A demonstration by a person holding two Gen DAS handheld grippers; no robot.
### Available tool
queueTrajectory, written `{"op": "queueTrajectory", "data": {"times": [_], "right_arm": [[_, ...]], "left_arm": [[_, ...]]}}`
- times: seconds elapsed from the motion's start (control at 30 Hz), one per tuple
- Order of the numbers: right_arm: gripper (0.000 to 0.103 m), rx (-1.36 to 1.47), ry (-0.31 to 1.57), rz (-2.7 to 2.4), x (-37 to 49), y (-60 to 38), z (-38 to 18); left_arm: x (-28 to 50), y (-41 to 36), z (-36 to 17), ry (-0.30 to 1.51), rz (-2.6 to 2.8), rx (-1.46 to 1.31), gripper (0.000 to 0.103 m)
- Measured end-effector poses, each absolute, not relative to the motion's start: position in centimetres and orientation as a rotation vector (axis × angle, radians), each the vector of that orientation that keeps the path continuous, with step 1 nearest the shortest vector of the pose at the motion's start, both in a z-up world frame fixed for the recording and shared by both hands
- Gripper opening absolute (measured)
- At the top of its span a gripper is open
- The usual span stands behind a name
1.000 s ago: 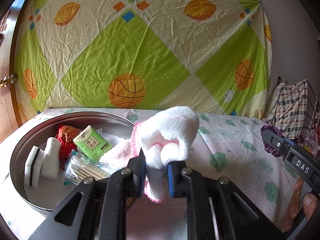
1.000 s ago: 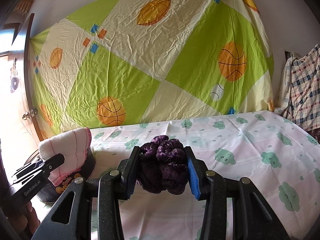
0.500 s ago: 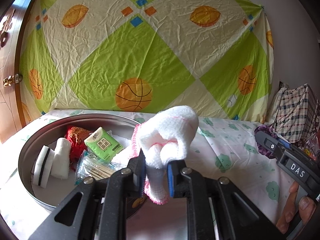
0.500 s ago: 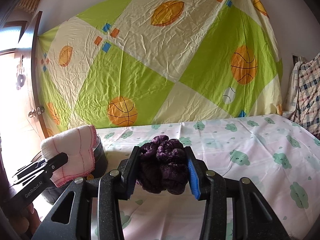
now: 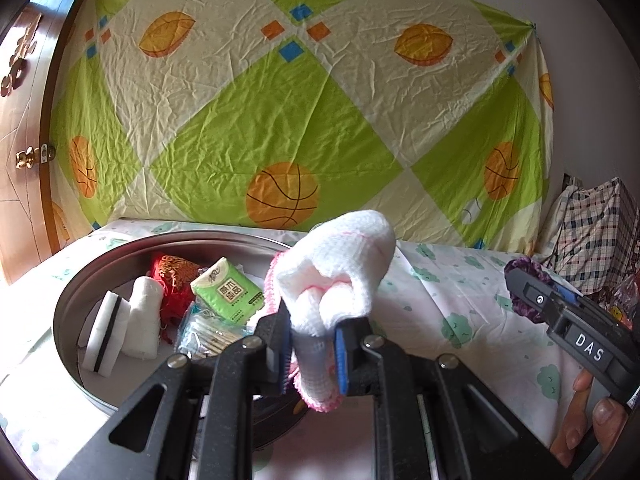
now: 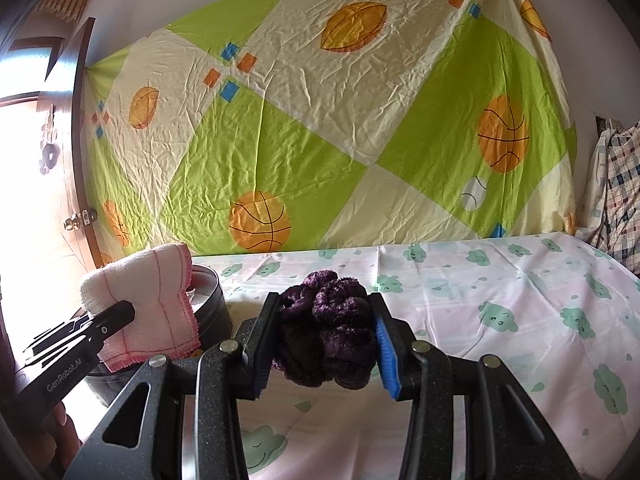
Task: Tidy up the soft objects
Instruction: 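Carry the glove over the tin with the left gripper while the right gripper carries the scrunchie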
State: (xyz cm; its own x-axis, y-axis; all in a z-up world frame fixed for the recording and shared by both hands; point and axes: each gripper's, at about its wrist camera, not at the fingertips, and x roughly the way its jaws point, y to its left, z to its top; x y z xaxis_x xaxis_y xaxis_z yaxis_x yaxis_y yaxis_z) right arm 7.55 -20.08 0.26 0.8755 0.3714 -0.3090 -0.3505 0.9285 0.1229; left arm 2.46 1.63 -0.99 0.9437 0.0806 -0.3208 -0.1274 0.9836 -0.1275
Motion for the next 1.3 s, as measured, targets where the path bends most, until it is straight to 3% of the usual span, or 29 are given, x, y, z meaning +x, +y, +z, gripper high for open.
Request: {"op": "queueTrajectory", "data": {"times": [1.3], "right_arm": [[0.046,0.026,0.329,0.503,6.6,-14.0,0.1]], "left_arm": [[0.6,6.9,-1.3,0.285,0.191,-0.192,0.015]]}}
